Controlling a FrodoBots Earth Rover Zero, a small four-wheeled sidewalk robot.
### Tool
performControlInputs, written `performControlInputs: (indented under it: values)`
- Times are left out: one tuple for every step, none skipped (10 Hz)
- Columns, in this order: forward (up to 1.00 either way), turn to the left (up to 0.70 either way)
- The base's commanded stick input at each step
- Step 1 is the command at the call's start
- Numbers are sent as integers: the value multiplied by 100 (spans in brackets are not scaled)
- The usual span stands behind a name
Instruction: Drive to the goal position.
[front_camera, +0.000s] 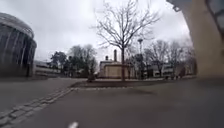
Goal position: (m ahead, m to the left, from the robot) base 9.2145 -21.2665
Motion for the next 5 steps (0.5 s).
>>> performControlInputs:
  values:
    - [100,0]
    - [100,0]
    - [100,0]
    - [100,0]
    - [100,0]
